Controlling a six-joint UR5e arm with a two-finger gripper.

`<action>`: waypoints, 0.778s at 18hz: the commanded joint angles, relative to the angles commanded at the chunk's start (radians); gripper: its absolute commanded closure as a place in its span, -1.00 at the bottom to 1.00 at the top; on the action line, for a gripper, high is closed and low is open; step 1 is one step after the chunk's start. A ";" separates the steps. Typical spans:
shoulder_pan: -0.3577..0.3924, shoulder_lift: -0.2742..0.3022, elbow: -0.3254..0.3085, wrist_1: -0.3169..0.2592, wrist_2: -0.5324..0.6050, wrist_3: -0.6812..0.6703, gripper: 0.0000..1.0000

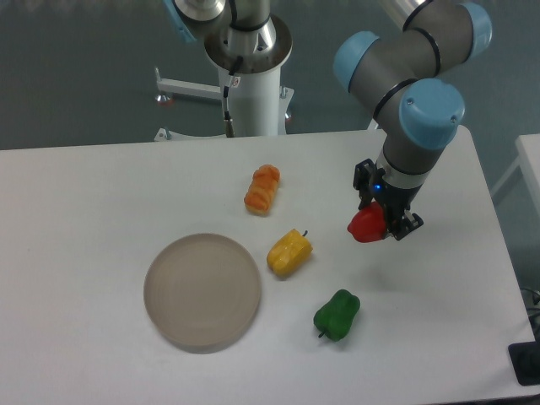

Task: Place the red pepper on the plate
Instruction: 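Carry the held red pepper with the gripper over to the plate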

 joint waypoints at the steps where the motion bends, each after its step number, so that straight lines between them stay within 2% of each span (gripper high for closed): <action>1: 0.000 0.000 -0.002 0.000 0.000 0.000 0.26; 6: -0.015 0.003 0.000 -0.005 -0.006 -0.002 0.26; 9: -0.086 0.031 -0.023 -0.018 -0.012 -0.015 0.25; 13: -0.210 0.049 -0.063 -0.011 -0.017 -0.136 0.26; 14: -0.247 0.046 -0.064 0.006 -0.018 -0.203 0.27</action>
